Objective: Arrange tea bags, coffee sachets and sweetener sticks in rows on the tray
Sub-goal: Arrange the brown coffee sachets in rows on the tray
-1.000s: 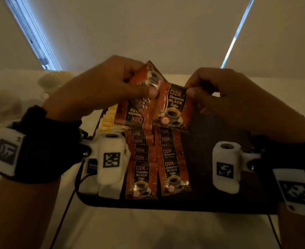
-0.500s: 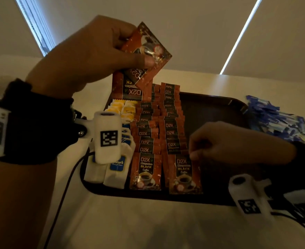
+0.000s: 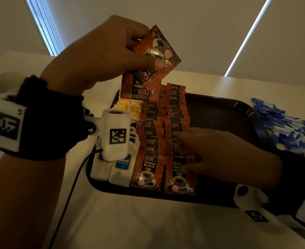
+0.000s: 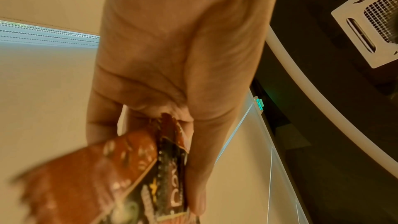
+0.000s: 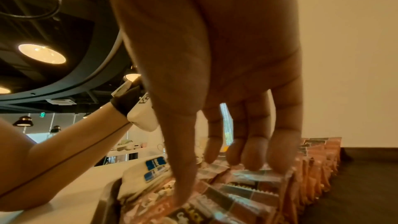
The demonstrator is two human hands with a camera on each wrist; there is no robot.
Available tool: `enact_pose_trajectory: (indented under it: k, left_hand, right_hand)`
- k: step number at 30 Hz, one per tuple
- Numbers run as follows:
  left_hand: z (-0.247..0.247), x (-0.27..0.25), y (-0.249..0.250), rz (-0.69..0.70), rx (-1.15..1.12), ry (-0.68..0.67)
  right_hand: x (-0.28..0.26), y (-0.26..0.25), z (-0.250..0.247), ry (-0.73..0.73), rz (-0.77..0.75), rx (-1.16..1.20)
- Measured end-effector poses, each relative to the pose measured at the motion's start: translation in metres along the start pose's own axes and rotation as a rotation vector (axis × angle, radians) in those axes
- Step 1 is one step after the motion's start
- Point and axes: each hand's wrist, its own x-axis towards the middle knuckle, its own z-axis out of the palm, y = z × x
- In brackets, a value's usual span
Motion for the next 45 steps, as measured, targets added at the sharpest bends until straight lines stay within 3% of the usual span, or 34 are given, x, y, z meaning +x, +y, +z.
enact_pose_trajectory:
  k: [5, 15, 34, 37, 41, 45]
  left_hand:
    - [0.0, 0.001, -0.001, 0.003, -0.004, -0.005]
    - [0.0, 0.003, -0.003, 0.012, 0.017, -0.032]
    - [-0.002, 0.005, -0.006, 0.032, 0.015, -0.035]
    - [0.0, 0.006, -0.007, 0.028, -0.001, -0.085]
    - [0.007, 0.006, -0.007, 0.012, -0.025, -0.175]
    - [0.017, 0.008, -0.008, 0.015, -0.057, -0.205]
  right_hand:
    - [-0.001, -0.009, 0.007, -0.139, -0.154, -0.107]
    - [0.005, -0.002, 0.008, -0.204, -0.187, -0.109]
    - [0.005, 0.007, 0.002, -0.091, -0.182, -0.078]
    - [0.001, 0.003, -0.012, 0.006, -0.078, 0.062]
    - [0.003, 0.003, -0.03, 0.29, 0.09, 0.522]
    - [0.003, 0.0, -0.032, 0.405, 0.08, 0.909]
